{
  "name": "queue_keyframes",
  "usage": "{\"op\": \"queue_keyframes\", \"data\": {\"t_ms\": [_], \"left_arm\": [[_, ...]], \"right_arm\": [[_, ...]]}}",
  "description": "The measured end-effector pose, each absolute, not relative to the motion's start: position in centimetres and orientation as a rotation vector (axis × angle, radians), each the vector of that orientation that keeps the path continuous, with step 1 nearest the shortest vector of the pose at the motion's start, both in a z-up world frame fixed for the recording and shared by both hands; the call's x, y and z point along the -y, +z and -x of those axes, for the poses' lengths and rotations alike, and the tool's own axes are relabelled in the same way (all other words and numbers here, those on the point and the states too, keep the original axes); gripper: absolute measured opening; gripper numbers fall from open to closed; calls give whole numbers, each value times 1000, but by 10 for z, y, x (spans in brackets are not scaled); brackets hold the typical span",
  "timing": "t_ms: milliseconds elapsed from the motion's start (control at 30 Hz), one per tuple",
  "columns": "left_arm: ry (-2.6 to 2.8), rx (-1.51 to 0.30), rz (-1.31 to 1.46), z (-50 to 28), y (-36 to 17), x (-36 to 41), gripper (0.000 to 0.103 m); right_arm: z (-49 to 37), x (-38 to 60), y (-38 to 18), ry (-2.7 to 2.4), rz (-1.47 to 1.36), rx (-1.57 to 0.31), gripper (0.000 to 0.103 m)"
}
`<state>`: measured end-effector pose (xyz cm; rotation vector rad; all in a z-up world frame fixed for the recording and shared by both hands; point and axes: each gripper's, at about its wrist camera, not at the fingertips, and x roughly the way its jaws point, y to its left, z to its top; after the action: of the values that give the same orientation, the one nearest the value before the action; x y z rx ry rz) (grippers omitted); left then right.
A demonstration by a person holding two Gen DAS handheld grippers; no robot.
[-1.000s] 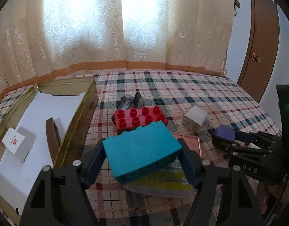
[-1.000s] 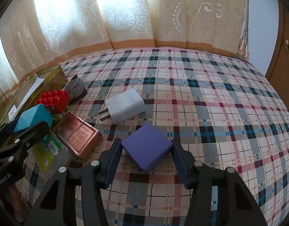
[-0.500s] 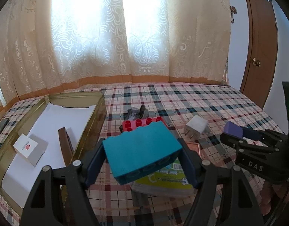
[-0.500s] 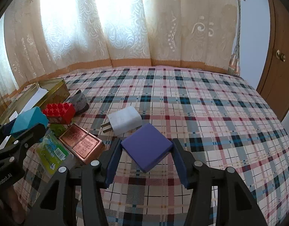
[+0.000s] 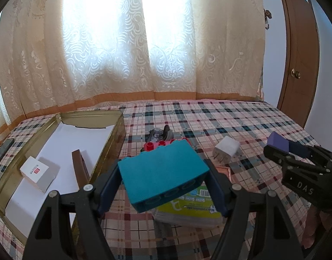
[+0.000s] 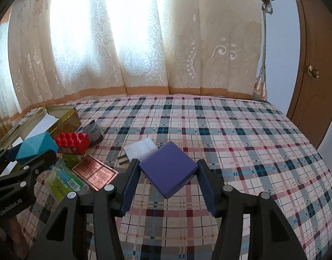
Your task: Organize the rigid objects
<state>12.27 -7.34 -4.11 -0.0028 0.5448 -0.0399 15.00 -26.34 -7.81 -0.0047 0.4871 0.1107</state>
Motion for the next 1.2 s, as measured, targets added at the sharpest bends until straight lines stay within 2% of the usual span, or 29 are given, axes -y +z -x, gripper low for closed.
{"op": "queue_keyframes", "data": {"t_ms": [1200], "left_arm": [[14, -421, -10, -92, -30, 68, 74]], "right_arm": [[-96, 266, -59, 42, -8, -181, 56]]}}
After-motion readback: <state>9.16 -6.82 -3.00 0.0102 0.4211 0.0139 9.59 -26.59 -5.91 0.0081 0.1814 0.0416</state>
